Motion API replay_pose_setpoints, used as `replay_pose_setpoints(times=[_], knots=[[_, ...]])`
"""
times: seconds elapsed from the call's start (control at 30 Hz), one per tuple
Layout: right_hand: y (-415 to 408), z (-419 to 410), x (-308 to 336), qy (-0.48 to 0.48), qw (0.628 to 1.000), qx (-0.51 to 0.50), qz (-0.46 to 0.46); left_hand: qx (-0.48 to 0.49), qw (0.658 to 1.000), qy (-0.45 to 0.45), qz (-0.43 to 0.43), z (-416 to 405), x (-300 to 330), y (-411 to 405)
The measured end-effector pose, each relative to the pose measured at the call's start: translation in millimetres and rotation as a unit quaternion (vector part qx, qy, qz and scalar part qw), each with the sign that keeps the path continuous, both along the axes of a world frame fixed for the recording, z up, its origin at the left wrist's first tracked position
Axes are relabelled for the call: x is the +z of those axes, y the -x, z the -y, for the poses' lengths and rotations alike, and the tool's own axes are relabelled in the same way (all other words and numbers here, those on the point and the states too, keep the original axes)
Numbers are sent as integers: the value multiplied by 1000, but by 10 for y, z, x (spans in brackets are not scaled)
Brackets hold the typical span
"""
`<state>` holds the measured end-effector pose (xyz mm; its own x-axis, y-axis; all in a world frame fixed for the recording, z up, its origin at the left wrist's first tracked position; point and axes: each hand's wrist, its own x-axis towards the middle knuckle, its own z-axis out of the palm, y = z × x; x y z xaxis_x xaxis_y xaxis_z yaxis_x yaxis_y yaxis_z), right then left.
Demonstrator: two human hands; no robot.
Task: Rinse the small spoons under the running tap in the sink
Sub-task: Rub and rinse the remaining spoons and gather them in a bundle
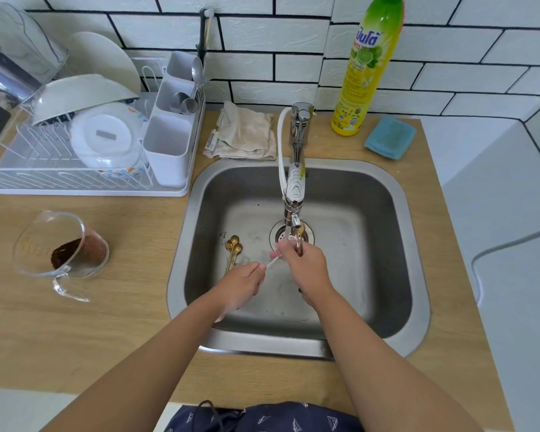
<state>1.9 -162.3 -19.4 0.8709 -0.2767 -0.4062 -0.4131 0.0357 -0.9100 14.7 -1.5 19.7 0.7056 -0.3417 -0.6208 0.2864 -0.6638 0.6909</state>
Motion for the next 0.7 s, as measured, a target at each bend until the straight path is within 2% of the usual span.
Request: replay_pose_setpoints(times=[0.17,0.23,0.33,0.4,0.57,0.63,0.7], knots=[[7,-57,36,-40,999,6,-25,13,1000,-16,-7,47,-8,-25],[16,-46,47,-43,999,16,-9,43,998,-3,-51,37,-23,-34],[28,38,45,-130,991,42,-6,80,985,50,-145,-15,-17,-80],[42,90,45,-174,984,35,-18,74,977,86,-179,-39,-17,-117],[11,90,17,-172,984,-24,-44,2,990,80,-112,-9,-35,-117],[9,91,12,-195,980,-22,-37,4,993,70,-93,0,-50,-120],[25,89,19,-176,984,-7,-26,16,993,66,-93,-2,-68,-128]])
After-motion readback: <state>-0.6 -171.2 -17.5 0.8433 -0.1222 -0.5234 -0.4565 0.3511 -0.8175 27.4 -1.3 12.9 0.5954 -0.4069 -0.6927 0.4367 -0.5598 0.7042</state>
